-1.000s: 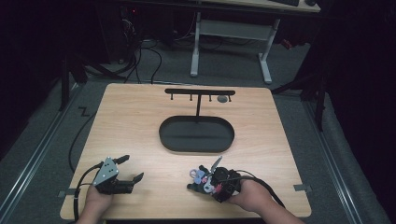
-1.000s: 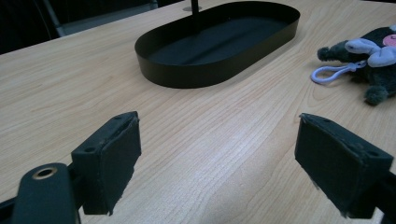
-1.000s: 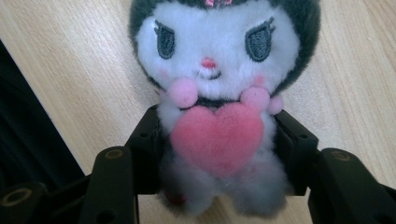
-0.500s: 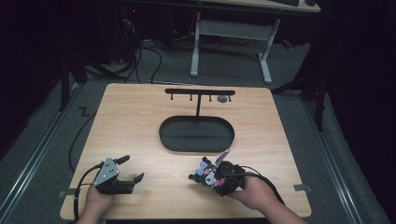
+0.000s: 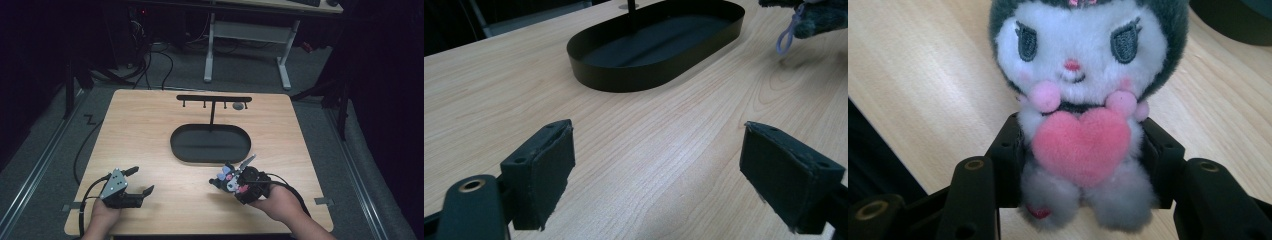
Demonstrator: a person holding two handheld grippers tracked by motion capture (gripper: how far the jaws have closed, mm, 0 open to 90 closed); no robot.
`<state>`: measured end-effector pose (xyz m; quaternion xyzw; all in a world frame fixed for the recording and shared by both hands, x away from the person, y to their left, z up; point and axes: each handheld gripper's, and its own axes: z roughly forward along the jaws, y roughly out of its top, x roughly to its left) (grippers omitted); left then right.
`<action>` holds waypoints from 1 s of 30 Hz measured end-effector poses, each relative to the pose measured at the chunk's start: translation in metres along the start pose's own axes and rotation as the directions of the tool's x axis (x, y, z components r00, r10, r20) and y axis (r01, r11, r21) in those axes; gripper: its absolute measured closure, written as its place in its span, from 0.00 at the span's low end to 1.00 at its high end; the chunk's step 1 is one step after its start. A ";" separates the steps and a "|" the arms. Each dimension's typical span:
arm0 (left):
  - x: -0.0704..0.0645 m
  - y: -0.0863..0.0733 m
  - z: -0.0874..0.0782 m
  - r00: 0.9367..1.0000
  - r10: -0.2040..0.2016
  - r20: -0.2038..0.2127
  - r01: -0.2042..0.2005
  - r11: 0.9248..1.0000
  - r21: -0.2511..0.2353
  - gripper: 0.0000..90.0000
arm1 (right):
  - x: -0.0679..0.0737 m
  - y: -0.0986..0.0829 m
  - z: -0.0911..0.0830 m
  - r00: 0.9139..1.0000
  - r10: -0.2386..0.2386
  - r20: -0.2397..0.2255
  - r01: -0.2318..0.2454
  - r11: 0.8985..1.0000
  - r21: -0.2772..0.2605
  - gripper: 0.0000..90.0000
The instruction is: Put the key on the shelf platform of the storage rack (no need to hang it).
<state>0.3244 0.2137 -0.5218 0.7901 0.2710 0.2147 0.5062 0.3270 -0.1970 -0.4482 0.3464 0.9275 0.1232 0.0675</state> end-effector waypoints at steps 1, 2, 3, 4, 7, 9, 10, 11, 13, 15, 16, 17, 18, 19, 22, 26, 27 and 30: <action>0.000 0.000 0.000 1.000 0.000 0.001 0.000 1.000 0.000 0.17 | -0.002 0.000 -0.001 1.000 0.013 0.000 -0.013 1.000 -0.001 0.53; 0.000 0.000 0.000 1.000 0.001 0.002 -0.001 1.000 0.000 0.17 | -0.004 -0.001 -0.001 1.000 0.028 -0.002 -0.028 1.000 0.001 0.53; 0.000 0.000 0.000 1.000 0.003 0.005 -0.003 1.000 0.002 0.17 | -0.006 -0.002 -0.002 0.999 0.041 0.002 -0.041 0.999 0.000 0.53; 0.000 0.000 0.001 1.000 0.003 0.006 -0.003 1.000 0.004 0.17 | -0.008 -0.003 -0.003 0.998 0.056 -0.002 -0.056 0.998 -0.004 0.53; 0.000 0.000 0.001 1.000 0.003 0.007 -0.003 1.000 0.008 0.17 | -0.014 -0.005 -0.004 0.996 0.087 -0.002 -0.087 0.996 -0.008 0.53; 0.000 0.000 0.001 1.000 0.002 0.006 -0.003 1.000 0.010 0.17 | -0.018 -0.006 -0.006 0.995 0.099 0.000 -0.099 0.995 -0.012 0.53; 0.000 0.000 0.001 1.000 0.001 0.008 -0.001 1.000 0.010 0.17 | -0.020 -0.006 -0.007 0.995 0.104 0.005 -0.104 0.995 -0.014 0.53; 0.000 0.000 0.001 1.000 0.001 0.008 -0.001 1.000 0.010 0.17 | -0.020 -0.006 -0.007 0.995 0.104 0.005 -0.104 0.995 -0.014 0.53; 0.000 0.000 0.001 1.000 0.002 0.011 -0.002 1.000 0.011 0.17 | -0.023 -0.006 -0.008 0.993 0.116 0.011 -0.116 0.993 -0.017 0.53; 0.000 0.000 0.001 1.000 0.000 0.011 0.000 1.000 0.014 0.17 | -0.026 -0.006 -0.010 0.992 0.128 0.023 -0.128 0.992 -0.017 0.53; 0.000 0.000 0.001 1.000 0.000 0.009 0.000 1.000 0.013 0.17 | -0.029 -0.005 -0.011 0.990 0.139 0.033 -0.138 0.990 -0.016 0.53; 0.000 0.000 0.000 1.000 0.000 0.007 -0.001 1.000 0.011 0.17 | -0.031 -0.004 -0.011 0.990 0.137 0.035 -0.137 0.990 -0.017 0.53; 0.000 0.000 0.000 1.000 0.002 0.006 -0.002 1.000 0.010 0.17 | -0.032 -0.004 -0.012 0.989 0.142 0.031 -0.141 0.990 -0.021 0.53; 0.000 0.000 0.000 1.000 0.003 0.006 -0.003 1.000 0.010 0.17 | -0.033 -0.003 -0.012 0.988 0.149 0.038 -0.148 0.989 -0.019 0.53; 0.000 0.000 0.000 1.000 -0.006 0.006 0.006 1.000 0.008 0.17 | -0.037 -0.001 -0.014 0.987 0.152 0.043 -0.151 0.988 -0.025 0.53; 0.000 -0.001 0.000 1.000 0.002 0.002 -0.002 1.000 0.019 0.17 | -0.041 0.002 -0.015 0.986 0.160 0.045 -0.158 0.987 -0.034 0.53; 0.000 -0.001 0.000 1.000 -0.003 0.002 0.003 1.000 0.020 0.17 | -0.043 0.005 -0.015 0.986 0.159 0.047 -0.158 0.987 -0.035 0.53; 0.001 -0.002 -0.001 1.000 -0.005 -0.006 0.005 1.000 0.022 0.17 | -0.044 0.009 -0.015 0.986 0.157 0.053 -0.155 0.987 -0.040 0.53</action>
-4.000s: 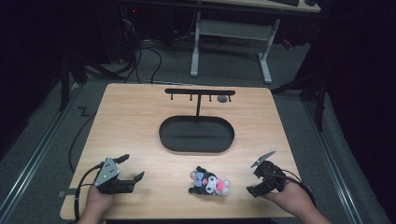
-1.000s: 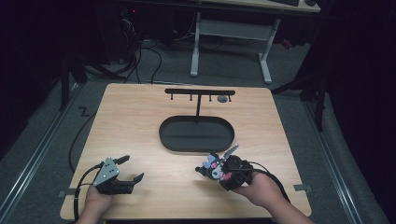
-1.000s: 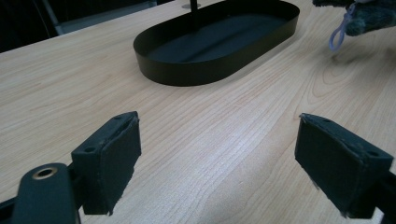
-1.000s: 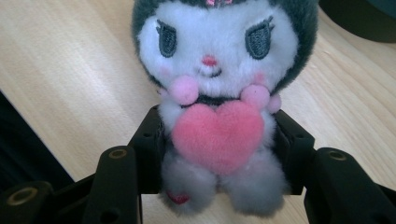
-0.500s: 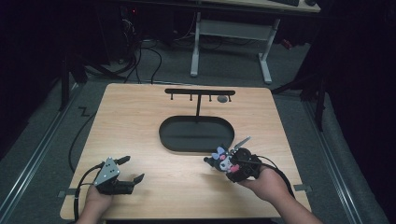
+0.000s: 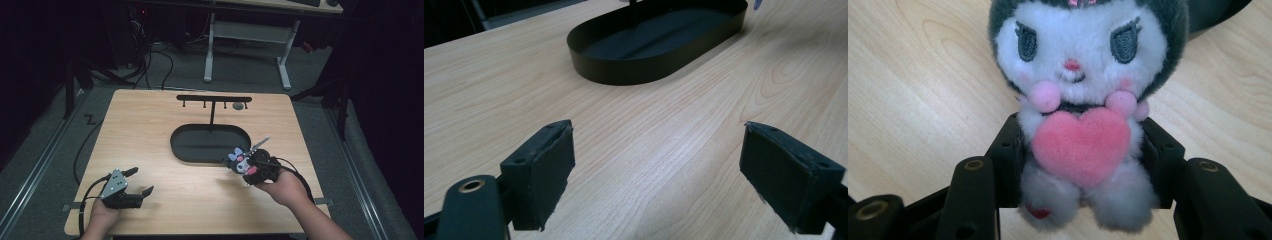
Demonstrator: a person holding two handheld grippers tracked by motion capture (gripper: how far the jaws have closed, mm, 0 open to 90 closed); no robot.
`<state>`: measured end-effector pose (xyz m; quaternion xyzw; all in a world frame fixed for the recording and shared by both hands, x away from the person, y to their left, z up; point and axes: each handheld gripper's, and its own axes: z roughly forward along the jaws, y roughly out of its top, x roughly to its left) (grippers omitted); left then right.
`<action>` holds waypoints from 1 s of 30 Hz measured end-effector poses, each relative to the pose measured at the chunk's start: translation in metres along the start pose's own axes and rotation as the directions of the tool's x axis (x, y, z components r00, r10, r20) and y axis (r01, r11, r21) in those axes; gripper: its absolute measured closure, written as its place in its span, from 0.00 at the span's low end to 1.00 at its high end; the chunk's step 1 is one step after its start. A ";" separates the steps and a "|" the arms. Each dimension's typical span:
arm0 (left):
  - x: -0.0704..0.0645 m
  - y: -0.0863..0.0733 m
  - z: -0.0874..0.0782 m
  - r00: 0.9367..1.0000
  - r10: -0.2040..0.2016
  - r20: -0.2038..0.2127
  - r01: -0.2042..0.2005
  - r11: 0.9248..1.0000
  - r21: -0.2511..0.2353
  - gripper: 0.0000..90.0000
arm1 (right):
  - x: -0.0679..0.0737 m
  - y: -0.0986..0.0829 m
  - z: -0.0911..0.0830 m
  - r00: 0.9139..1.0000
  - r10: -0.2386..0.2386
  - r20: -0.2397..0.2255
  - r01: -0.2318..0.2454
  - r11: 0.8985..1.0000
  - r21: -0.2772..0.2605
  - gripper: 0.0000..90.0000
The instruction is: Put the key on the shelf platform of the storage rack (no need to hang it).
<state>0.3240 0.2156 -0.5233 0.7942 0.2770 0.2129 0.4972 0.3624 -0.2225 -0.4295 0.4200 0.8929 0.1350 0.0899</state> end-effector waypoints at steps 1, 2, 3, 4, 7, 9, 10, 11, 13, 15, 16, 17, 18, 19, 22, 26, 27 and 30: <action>0.001 0.000 -0.001 1.000 0.000 -0.002 0.000 1.000 0.000 0.17 | 0.000 0.000 0.000 1.000 0.000 0.000 0.000 1.000 0.000 0.53; 0.001 -0.001 -0.003 1.000 -0.004 -0.006 0.004 1.000 -0.005 0.17 | -0.001 0.002 0.000 1.000 -0.006 0.002 0.006 1.000 -0.007 0.53; 0.002 -0.001 -0.004 1.000 -0.008 -0.007 0.008 1.000 -0.011 0.17 | -0.002 0.004 0.000 1.000 0.002 -0.001 -0.002 1.000 -0.010 0.53; 0.004 -0.002 -0.007 1.000 -0.018 -0.007 0.018 1.000 -0.018 0.17 | -0.003 0.008 0.001 1.000 0.003 0.000 -0.003 1.000 -0.011 0.53; 0.004 -0.003 -0.009 1.000 -0.023 -0.006 0.023 0.999 -0.024 0.17 | -0.004 0.012 0.002 1.000 0.004 0.001 -0.004 1.000 -0.013 0.53; 0.003 -0.004 -0.009 1.000 -0.015 -0.004 0.014 1.000 -0.025 0.17 | -0.007 0.018 0.005 1.000 0.003 0.000 -0.003 1.000 -0.012 0.53; 0.003 -0.004 -0.010 1.000 -0.015 -0.002 0.015 0.999 -0.030 0.17 | -0.008 0.020 0.005 1.000 0.004 0.006 -0.004 1.000 -0.015 0.53; 0.003 -0.004 -0.010 1.000 -0.015 -0.002 0.015 0.999 -0.030 0.17 | -0.008 0.020 0.005 1.000 0.004 0.006 -0.004 1.000 -0.015 0.53; 0.003 -0.005 -0.011 1.000 -0.018 -0.001 0.018 0.999 -0.034 0.17 | -0.011 0.026 0.007 1.000 0.013 0.004 -0.013 1.000 -0.018 0.53; 0.004 -0.005 -0.012 1.000 -0.026 0.000 0.026 0.999 -0.040 0.17 | -0.013 0.030 0.007 1.000 0.012 0.008 -0.012 1.000 -0.023 0.53; 0.005 -0.005 -0.012 1.000 -0.030 0.000 0.030 0.999 -0.040 0.17 | -0.014 0.032 0.006 1.000 0.018 0.008 -0.018 1.000 -0.022 0.53; 0.005 -0.005 -0.012 0.999 -0.033 -0.002 0.033 0.999 -0.043 0.17 | -0.016 0.034 0.006 1.000 0.022 0.011 -0.021 0.999 -0.027 0.53; 0.005 -0.005 -0.013 0.999 -0.035 -0.003 0.035 0.998 -0.046 0.17 | -0.017 0.035 0.006 1.000 0.023 0.008 -0.023 0.999 -0.034 0.53; 0.005 -0.005 -0.013 0.999 -0.035 -0.003 0.035 0.998 -0.046 0.17 | -0.017 0.035 0.006 1.000 0.023 0.008 -0.023 0.999 -0.034 0.53; 0.006 -0.006 -0.013 0.999 -0.033 -0.005 0.033 0.998 -0.047 0.17 | -0.023 0.042 0.007 0.999 0.043 0.011 -0.043 0.998 -0.038 0.53; 0.007 -0.005 -0.012 0.999 -0.033 0.003 0.033 0.998 -0.046 0.17 | -0.027 0.051 0.012 0.999 0.040 0.019 -0.039 0.999 -0.033 0.53; 0.007 -0.005 -0.012 0.999 -0.031 0.009 0.031 0.999 -0.041 0.17 | -0.027 0.054 0.013 0.999 0.044 0.017 -0.043 0.998 -0.034 0.53; 0.006 -0.004 -0.012 1.000 -0.017 0.009 0.017 0.999 -0.043 0.17 | -0.027 0.061 0.017 0.999 0.044 0.023 -0.043 0.999 -0.033 0.53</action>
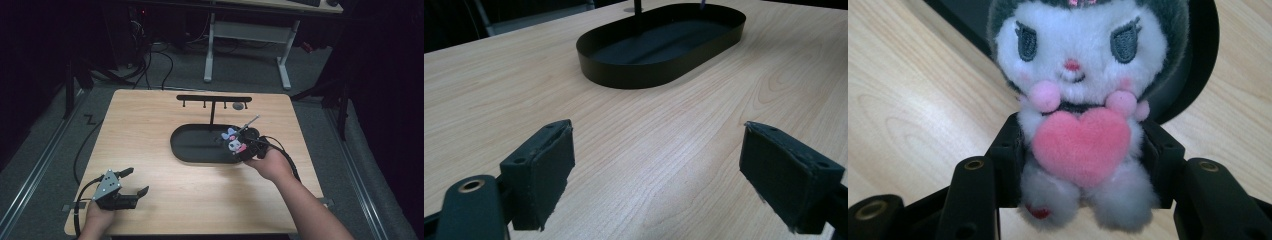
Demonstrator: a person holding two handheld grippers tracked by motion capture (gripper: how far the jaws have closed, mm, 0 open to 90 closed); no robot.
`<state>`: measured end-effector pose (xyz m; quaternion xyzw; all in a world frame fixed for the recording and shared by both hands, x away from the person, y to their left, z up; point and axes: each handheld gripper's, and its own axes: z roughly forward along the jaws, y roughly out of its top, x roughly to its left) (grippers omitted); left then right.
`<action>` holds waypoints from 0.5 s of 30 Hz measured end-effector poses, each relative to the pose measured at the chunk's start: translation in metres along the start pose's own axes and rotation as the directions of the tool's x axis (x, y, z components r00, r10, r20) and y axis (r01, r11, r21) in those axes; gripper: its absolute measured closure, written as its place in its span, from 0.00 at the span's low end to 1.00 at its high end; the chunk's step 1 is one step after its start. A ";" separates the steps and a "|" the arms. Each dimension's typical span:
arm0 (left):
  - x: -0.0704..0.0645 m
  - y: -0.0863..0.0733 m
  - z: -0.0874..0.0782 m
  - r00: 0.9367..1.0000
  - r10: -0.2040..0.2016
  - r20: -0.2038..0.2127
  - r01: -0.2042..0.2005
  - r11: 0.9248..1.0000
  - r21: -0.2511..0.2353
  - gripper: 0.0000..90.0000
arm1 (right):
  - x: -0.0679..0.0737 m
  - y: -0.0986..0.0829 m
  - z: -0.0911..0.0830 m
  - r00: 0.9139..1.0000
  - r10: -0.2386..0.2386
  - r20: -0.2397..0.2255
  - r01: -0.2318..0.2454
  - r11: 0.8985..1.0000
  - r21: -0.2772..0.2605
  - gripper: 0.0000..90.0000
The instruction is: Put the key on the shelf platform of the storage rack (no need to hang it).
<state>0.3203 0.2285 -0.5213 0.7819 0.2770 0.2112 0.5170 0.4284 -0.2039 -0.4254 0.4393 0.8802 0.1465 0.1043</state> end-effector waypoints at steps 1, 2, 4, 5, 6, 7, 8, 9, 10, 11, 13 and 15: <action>0.000 0.000 0.000 1.000 0.001 0.002 -0.001 1.000 -0.001 0.17 | 0.000 0.002 0.002 1.000 0.000 -0.002 0.000 1.000 0.000 0.53; 0.000 0.000 0.001 1.000 -0.001 0.003 0.001 1.000 -0.001 0.17 | 0.000 0.005 0.004 1.000 -0.001 -0.002 0.001 1.000 -0.004 0.53; 0.001 0.000 0.001 1.000 -0.003 0.002 0.003 1.000 0.001 0.17 | 0.000 0.009 0.007 1.000 -0.011 0.004 0.011 1.000 -0.001 0.53; 0.001 0.000 0.002 1.000 -0.003 0.002 0.003 1.000 0.011 0.17 | 0.000 0.012 0.009 1.000 -0.007 0.006 0.007 1.000 -0.001 0.53; 0.001 0.000 0.003 1.000 -0.004 0.003 0.003 1.000 0.011 0.17 | 0.000 0.014 0.011 1.000 -0.004 0.005 0.004 1.000 -0.002 0.53; 0.001 -0.001 0.003 1.000 -0.003 0.004 0.003 1.000 0.012 0.17 | 0.000 0.016 0.013 1.000 -0.007 0.007 0.007 1.000 0.003 0.53; 0.001 -0.001 0.003 1.000 -0.004 0.006 0.004 1.000 0.012 0.17 | -0.001 0.019 0.016 1.000 -0.008 0.004 0.008 1.000 0.003 0.53; 0.001 -0.001 0.003 1.000 -0.004 0.006 0.004 1.000 0.012 0.17 | -0.001 0.019 0.016 1.000 -0.008 0.004 0.008 1.000 0.003 0.53; 0.000 -0.001 0.003 1.000 -0.003 0.010 0.003 1.000 0.016 0.17 | -0.001 0.023 0.022 1.000 0.013 0.002 -0.013 1.000 0.003 0.53; 0.000 -0.001 0.003 1.000 -0.005 0.012 0.005 1.000 0.014 0.17 | -0.001 0.025 0.026 1.000 0.001 0.005 -0.001 1.000 0.001 0.53; -0.001 -0.001 0.003 1.000 -0.005 0.018 0.005 1.000 0.017 0.17 | -0.001 0.028 0.032 1.000 0.003 0.007 -0.003 1.000 0.005 0.53; -0.001 -0.001 0.003 1.000 -0.003 0.019 0.003 1.000 0.015 0.17 | -0.001 0.030 0.035 1.000 0.008 0.004 -0.008 1.000 0.006 0.53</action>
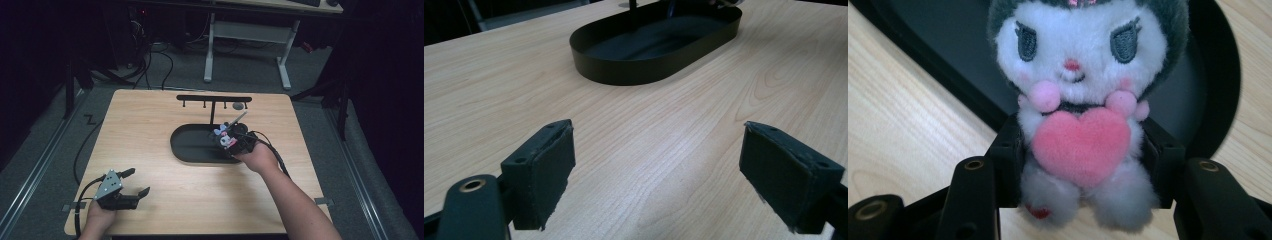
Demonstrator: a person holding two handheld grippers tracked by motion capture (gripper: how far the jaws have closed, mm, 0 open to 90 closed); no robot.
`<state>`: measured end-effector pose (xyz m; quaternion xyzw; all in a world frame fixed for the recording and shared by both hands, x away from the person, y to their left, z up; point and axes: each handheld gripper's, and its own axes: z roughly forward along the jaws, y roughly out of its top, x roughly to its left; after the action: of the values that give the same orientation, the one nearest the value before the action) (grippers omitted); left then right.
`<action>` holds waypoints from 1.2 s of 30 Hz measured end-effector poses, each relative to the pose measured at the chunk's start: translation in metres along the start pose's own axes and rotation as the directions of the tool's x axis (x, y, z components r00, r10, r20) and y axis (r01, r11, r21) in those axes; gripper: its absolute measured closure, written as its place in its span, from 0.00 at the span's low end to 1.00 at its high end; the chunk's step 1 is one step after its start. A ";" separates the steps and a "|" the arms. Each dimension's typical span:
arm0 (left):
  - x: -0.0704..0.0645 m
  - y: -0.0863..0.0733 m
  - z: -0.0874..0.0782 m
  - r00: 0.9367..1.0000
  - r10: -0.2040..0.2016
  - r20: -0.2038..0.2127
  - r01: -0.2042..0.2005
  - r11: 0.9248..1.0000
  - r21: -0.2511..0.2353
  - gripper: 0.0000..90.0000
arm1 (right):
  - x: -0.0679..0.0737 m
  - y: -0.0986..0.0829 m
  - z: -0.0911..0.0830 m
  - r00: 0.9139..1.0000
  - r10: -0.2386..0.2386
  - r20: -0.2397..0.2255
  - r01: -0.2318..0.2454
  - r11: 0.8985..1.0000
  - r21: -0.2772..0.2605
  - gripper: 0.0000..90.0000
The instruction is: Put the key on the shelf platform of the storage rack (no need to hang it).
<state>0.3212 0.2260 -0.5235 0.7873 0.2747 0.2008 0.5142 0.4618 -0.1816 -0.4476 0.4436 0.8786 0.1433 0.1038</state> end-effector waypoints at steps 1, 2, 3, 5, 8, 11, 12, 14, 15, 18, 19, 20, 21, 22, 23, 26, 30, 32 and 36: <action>-0.001 0.000 0.000 1.000 0.001 0.002 -0.001 1.000 -0.002 0.17 | 0.000 0.003 0.005 1.000 -0.003 -0.007 0.003 1.000 0.001 0.53; -0.001 0.000 0.000 1.000 -0.001 0.003 0.001 1.000 -0.003 0.17 | 0.000 0.005 0.007 1.000 -0.006 -0.003 0.006 1.000 0.002 0.53; -0.001 0.000 0.000 1.000 -0.001 0.003 0.001 1.000 -0.003 0.17 | 0.001 0.007 0.009 1.000 -0.005 -0.001 0.005 1.000 0.004 0.53; -0.001 0.000 0.000 1.000 -0.001 0.003 0.001 1.000 0.000 0.17 | 0.002 0.008 0.010 1.000 0.006 -0.003 -0.006 1.000 0.007 0.53; -0.002 0.001 0.000 1.000 0.000 0.009 0.000 1.000 0.003 0.17 | 0.000 0.013 0.017 1.000 0.003 0.005 -0.003 1.000 0.003 0.53; -0.003 0.001 0.000 1.000 0.005 0.014 -0.005 1.000 0.003 0.17 | 0.001 0.015 0.022 1.000 0.002 0.002 -0.002 1.000 0.008 0.53; -0.004 0.001 0.000 1.000 0.007 0.016 -0.007 1.000 0.005 0.17 | 0.001 0.017 0.023 1.000 -0.004 0.002 0.004 1.000 0.003 0.53; -0.004 0.001 0.000 1.000 0.009 0.018 -0.009 1.000 0.006 0.17 | 0.002 0.018 0.023 1.000 0.004 0.001 -0.004 1.000 0.001 0.53; -0.004 0.001 0.001 1.000 0.012 0.019 -0.012 1.000 0.010 0.17 | 0.002 0.020 0.022 1.000 0.015 -0.018 -0.015 1.000 -0.016 0.53; -0.003 0.001 0.002 1.000 0.010 0.018 -0.010 1.000 0.014 0.17 | 0.002 0.019 0.026 1.000 -0.004 0.000 0.004 1.000 0.013 0.53; -0.004 0.001 0.002 1.000 0.011 0.018 -0.011 1.000 0.014 0.17 | 0.001 0.017 0.028 1.000 -0.010 0.009 0.010 1.000 0.028 0.53; -0.003 0.001 0.001 1.000 0.011 0.018 -0.011 1.000 0.014 0.17 | 0.001 0.016 0.030 1.000 -0.012 0.009 0.011 0.999 0.038 0.53; -0.003 0.001 0.001 1.000 0.011 0.018 -0.011 1.000 0.014 0.17 | 0.001 0.016 0.030 1.000 -0.012 0.009 0.011 0.999 0.038 0.53; -0.003 0.001 0.001 1.000 0.009 0.017 -0.009 1.000 0.013 0.17 | 0.000 0.014 0.030 1.000 -0.001 0.001 0.001 0.999 0.048 0.53; -0.003 0.001 0.002 1.000 0.009 0.016 -0.009 1.000 0.015 0.17 | -0.001 0.014 0.029 1.000 -0.007 -0.002 0.007 0.999 0.048 0.53; -0.003 0.001 0.002 1.000 0.009 0.015 -0.009 1.000 0.018 0.17 | -0.002 0.013 0.027 1.000 -0.008 -0.004 0.008 0.998 0.059 0.53; -0.003 0.001 0.002 1.000 0.008 0.016 -0.009 1.000 0.018 0.17 | -0.003 0.012 0.027 1.000 -0.003 -0.003 0.003 0.998 0.069 0.52; -0.002 0.001 0.002 1.000 0.009 0.015 -0.009 1.000 0.021 0.17 | -0.004 0.012 0.030 1.000 -0.005 0.000 0.005 0.996 0.084 0.52; -0.002 0.001 0.002 1.000 0.008 0.014 -0.008 1.000 0.021 0.17 | -0.004 0.013 0.034 1.000 -0.007 0.003 0.007 0.996 0.088 0.51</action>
<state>0.3208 0.2227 -0.5237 0.7953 0.2700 0.1945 0.5067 0.4838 -0.1719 -0.4748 0.4450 0.8854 0.1033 0.0862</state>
